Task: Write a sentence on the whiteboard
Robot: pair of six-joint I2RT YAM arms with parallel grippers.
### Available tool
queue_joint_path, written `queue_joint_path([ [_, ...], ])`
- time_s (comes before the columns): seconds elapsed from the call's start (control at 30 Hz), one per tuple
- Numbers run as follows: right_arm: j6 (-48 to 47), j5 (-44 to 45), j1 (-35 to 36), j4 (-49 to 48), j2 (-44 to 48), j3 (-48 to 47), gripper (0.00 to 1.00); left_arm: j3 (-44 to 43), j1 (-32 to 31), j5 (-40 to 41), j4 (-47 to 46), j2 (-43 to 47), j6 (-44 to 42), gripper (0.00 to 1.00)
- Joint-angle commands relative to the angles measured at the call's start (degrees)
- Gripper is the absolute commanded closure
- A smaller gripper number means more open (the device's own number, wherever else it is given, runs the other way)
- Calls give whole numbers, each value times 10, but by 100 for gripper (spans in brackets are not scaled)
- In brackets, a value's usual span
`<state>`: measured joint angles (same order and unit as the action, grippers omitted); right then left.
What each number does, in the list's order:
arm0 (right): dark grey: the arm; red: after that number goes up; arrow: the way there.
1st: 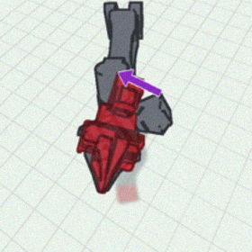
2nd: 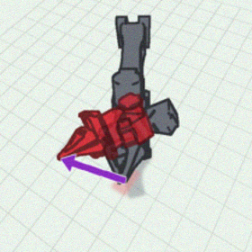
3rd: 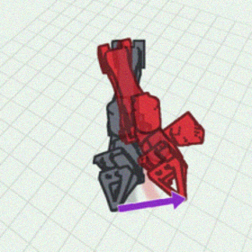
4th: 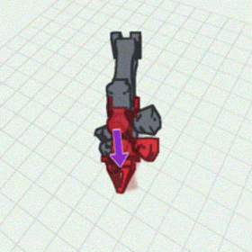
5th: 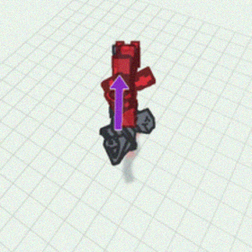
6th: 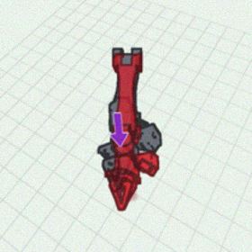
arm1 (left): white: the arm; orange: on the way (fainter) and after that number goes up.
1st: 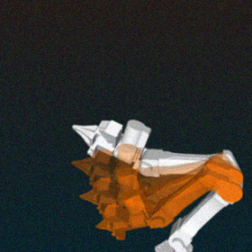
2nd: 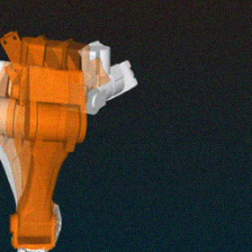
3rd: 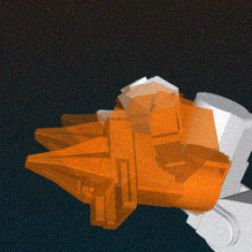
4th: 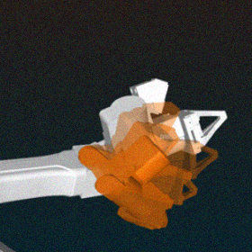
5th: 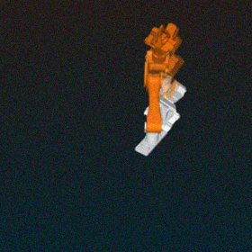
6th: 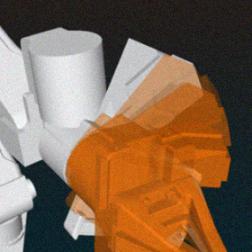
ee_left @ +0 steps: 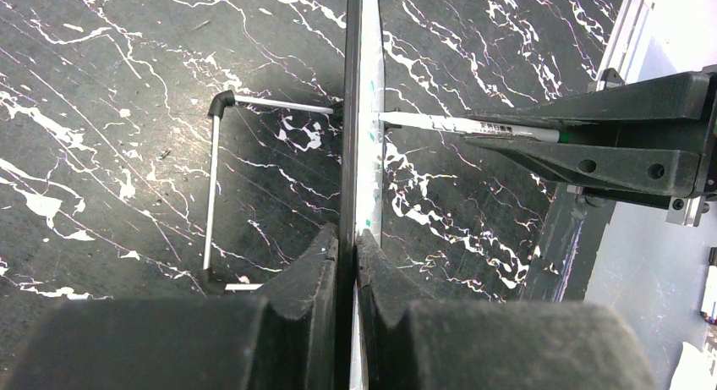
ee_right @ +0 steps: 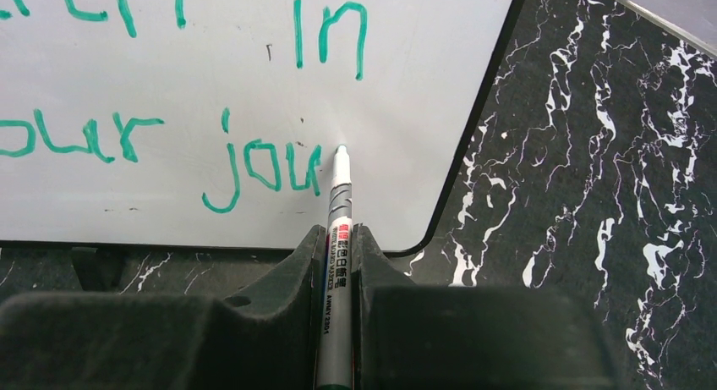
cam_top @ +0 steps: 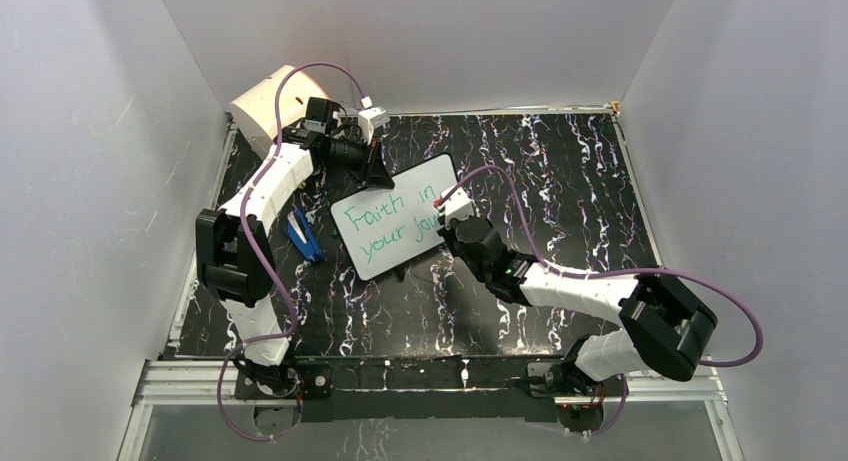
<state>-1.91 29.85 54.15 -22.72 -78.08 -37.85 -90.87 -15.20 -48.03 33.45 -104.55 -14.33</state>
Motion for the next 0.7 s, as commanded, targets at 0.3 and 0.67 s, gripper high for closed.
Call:
queue_joint_path([
  [0.3,-6,18,-12,-35,5,-27,100,11,-8,64,50,-24,-16,100],
  [0.67,2,18,-13,-20,12,-23,100,11,-9,64,50,-25,-16,100],
])
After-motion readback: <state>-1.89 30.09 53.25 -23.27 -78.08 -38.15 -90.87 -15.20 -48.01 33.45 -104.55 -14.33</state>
